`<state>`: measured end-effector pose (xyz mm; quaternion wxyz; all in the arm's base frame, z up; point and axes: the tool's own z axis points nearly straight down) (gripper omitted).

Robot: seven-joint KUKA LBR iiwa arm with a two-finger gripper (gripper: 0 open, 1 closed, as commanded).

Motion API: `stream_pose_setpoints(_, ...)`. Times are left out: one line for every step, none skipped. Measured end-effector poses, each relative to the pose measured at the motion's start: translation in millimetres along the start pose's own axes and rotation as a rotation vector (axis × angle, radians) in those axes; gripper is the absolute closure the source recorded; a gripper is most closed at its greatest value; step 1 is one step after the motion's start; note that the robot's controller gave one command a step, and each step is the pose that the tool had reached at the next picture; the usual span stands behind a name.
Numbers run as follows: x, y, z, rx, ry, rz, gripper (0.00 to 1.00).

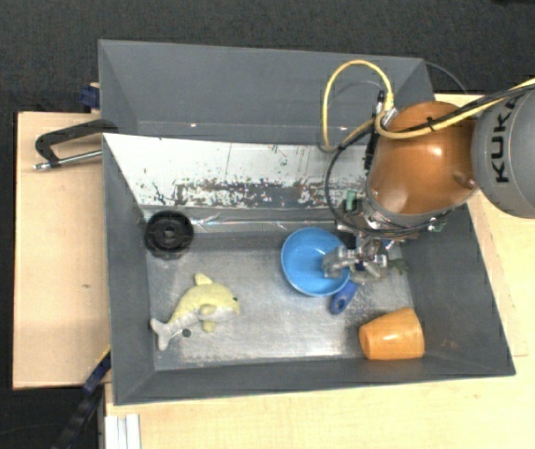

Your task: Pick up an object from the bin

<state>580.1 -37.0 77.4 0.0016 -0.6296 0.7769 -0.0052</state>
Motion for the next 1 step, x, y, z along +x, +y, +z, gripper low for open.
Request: stream_pose_setpoints(-1.1,-4.2,-111.0,0.004,-0.009,0.004,1.00)
